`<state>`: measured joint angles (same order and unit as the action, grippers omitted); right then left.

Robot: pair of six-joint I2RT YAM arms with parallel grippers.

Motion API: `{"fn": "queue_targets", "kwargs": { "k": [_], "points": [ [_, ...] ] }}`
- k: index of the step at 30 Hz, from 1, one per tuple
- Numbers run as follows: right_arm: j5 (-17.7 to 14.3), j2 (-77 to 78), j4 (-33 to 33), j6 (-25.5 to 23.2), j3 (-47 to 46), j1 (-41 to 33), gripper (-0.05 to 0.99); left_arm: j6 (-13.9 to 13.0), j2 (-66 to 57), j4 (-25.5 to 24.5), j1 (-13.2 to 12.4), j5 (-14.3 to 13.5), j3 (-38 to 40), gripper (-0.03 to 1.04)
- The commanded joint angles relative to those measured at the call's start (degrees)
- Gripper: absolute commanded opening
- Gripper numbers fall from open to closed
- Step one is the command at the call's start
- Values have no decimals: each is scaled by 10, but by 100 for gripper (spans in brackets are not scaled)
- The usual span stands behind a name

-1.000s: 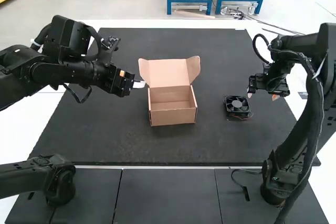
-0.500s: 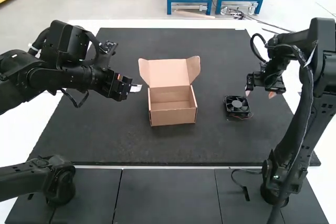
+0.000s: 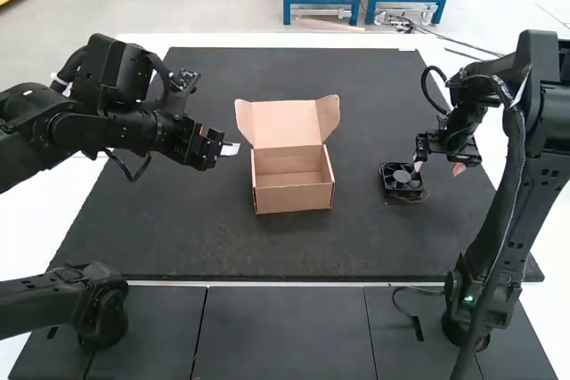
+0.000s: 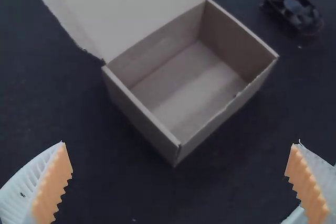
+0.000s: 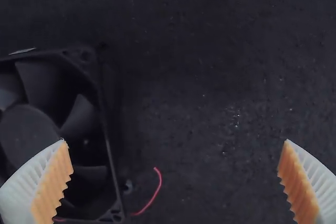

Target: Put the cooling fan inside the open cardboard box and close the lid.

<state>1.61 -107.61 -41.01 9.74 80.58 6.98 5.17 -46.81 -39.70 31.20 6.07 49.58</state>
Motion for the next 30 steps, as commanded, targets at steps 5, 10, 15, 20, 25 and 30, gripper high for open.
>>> {"fn": "queue_targets", "kwargs": {
  "k": [5, 10, 15, 20, 25, 30],
  "points": [
    [7, -17, -6, 8, 12, 8, 90, -8, 9, 2, 3, -2, 4, 96],
    [7, -25, -6, 10, 12, 8, 90, -8, 10, 1, 3, -2, 6, 96],
    [7, -33, -5, 11, 13, 8, 90, -8, 10, 1, 3, -3, 7, 96],
    [7, -41, -4, 12, 13, 8, 90, -8, 10, 1, 3, -2, 7, 96],
    [7, -47, -4, 12, 13, 7, 90, -8, 9, 0, -2, -3, 10, 96],
    [7, -56, -3, 12, 16, 4, 89, -8, 10, 0, -4, -3, 12, 96]
  ]
}}
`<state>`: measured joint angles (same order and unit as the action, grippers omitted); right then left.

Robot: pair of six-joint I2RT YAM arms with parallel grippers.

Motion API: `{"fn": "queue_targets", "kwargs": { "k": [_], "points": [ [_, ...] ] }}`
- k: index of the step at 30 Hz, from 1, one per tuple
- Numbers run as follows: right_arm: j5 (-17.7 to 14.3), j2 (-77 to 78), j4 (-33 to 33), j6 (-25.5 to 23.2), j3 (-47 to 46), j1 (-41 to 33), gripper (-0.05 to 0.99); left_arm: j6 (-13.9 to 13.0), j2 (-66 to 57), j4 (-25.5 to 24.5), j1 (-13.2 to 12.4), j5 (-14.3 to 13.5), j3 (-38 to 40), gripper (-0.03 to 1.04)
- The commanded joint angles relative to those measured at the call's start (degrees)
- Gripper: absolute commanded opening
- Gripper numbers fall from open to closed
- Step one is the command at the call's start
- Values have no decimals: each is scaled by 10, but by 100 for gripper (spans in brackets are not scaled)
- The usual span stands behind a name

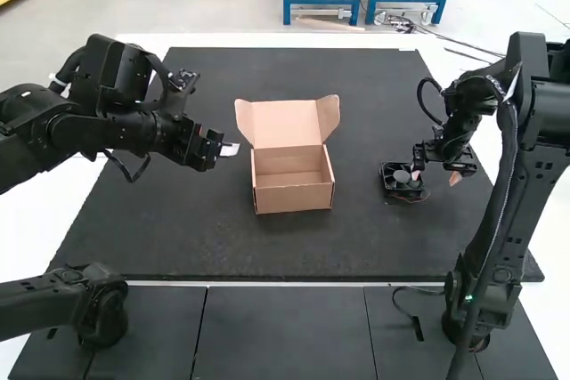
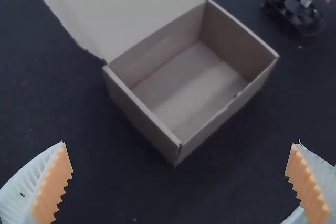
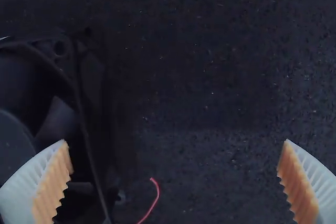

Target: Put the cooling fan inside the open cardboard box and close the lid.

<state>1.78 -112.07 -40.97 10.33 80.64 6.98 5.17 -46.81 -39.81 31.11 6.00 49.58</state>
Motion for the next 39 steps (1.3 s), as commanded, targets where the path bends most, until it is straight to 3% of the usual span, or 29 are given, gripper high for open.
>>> {"fn": "queue_targets", "kwargs": {
  "k": [1, 7, 11, 15, 21, 28, 39],
  "points": [
    [5, -12, -3, 6, 17, 5, 88, -8, 10, 1, -4, -2, 13, 96],
    [10, -23, -3, 6, 26, 3, 78, -8, 10, 1, -4, -2, 14, 96],
    [37, -23, -3, 1, 30, 5, 54, -8, 10, 1, -4, -2, 14, 96],
    [52, -23, -3, 4, 31, 3, 40, -8, 9, 2, -7, -2, 14, 96],
    [85, -23, -3, 9, 30, 2, -2, -9, 10, 1, -10, -2, 18, 96],
    [92, -18, -10, 10, 36, 0, -2, -9, 10, -1, -10, -2, 20, 96],
    [99, 87, -27, -35, 29, 5, -2, -17, 15, -8, -10, -3, 17, 96]
  ]
}}
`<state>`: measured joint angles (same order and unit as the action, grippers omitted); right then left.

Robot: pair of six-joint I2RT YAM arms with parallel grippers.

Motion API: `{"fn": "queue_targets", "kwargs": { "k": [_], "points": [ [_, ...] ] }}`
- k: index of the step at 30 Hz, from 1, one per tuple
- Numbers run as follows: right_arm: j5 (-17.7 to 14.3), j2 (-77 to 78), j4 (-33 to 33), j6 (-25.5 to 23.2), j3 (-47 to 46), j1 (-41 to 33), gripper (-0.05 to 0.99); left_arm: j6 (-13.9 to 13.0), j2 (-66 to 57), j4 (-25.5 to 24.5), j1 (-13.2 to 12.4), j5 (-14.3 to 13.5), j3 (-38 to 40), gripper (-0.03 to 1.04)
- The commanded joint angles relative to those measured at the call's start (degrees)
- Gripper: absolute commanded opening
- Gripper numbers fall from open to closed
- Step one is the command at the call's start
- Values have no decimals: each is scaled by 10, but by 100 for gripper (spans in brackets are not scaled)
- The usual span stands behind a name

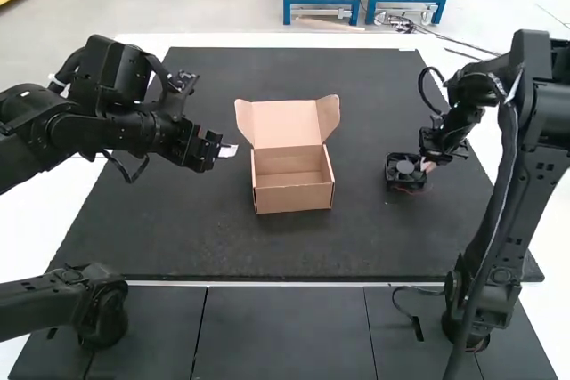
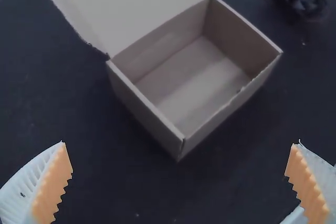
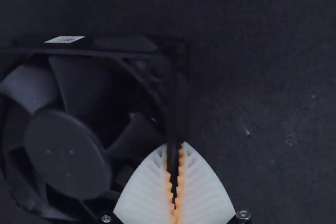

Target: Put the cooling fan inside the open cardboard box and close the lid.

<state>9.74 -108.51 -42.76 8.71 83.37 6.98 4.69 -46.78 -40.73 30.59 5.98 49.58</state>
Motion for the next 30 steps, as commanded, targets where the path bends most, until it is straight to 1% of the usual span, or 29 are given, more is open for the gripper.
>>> {"fn": "queue_targets", "kwargs": {
  "k": [1, 8, 12, 15, 19, 23, 24, 27, 30],
  "points": [
    [23, 61, -15, -19, 2, 5, -2, -14, 16, -2, -4, -4, 17, 96],
    [34, 127, -52, -34, 2, 2, -2, -29, 30, -19, -4, -6, 14, 96],
    [49, 163, -80, -41, 3, 0, -2, -38, 40, -25, -4, -7, 6, 96],
    [59, 193, -88, -61, 3, 0, -2, -42, 49, -25, -4, -11, 0, 96],
    [67, 232, -93, -63, 0, 0, -2, -44, 55, -25, -4, -12, -9, 96],
    [82, 269, -93, -69, 2, 0, -2, -44, 55, -22, -4, -12, -12, 96],
    [88, 277, -94, -70, 2, -1, -2, -44, 56, -21, -4, -13, -13, 96],
    [120, 299, -116, -77, 4, -3, -2, -44, 56, -16, -4, -14, -18, 96],
    [137, 313, -142, -80, 7, -17, -2, -44, 56, -12, -4, -14, -22, 96]
  ]
}}
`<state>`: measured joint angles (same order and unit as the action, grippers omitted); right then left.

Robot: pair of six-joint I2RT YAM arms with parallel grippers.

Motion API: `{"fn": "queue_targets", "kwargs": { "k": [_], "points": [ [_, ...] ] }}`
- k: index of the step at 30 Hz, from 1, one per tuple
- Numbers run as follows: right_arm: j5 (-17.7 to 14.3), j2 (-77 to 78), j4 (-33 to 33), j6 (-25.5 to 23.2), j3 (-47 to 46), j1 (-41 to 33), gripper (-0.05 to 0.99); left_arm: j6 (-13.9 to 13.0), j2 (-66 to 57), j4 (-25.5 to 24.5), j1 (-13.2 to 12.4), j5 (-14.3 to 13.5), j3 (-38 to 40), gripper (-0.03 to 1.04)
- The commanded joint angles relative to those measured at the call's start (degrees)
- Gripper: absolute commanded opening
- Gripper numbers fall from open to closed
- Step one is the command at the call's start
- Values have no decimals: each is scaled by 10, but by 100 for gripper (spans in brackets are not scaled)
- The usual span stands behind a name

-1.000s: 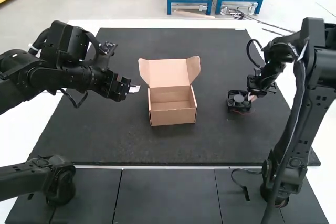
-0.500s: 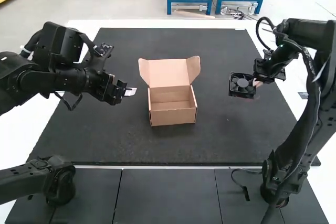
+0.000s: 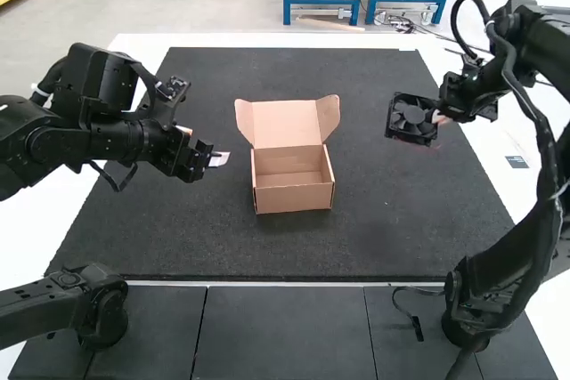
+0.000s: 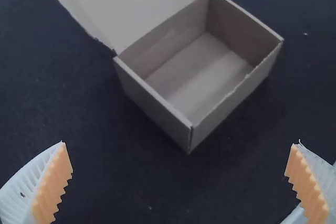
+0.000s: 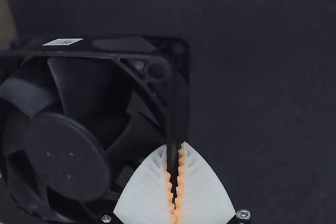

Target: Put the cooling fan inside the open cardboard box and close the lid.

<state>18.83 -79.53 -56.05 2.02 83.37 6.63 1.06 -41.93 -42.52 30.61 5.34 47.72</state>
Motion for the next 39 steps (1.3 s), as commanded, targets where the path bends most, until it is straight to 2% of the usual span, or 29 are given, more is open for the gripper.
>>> {"fn": "queue_targets", "kwargs": {
  "k": [1, 5, 16, 31, 39],
  "points": [
    [48, 25, -18, -15, 8, -22, -2, -8, 7, 7, -5, -8, -3, 96],
    [49, 35, -42, -21, 15, -58, -2, -8, 7, 8, -5, -8, -4, 96],
    [46, 44, -47, -63, 15, -191, -2, -8, 7, 12, -5, -9, -7, 96],
    [10, 36, -27, -127, 1, -338, -2, -9, 19, 16, -5, -11, -13, 96],
    [-6, 2, -8, -137, 2, -373, -2, -13, 31, -4, -5, -22, -13, 96]
  ]
}}
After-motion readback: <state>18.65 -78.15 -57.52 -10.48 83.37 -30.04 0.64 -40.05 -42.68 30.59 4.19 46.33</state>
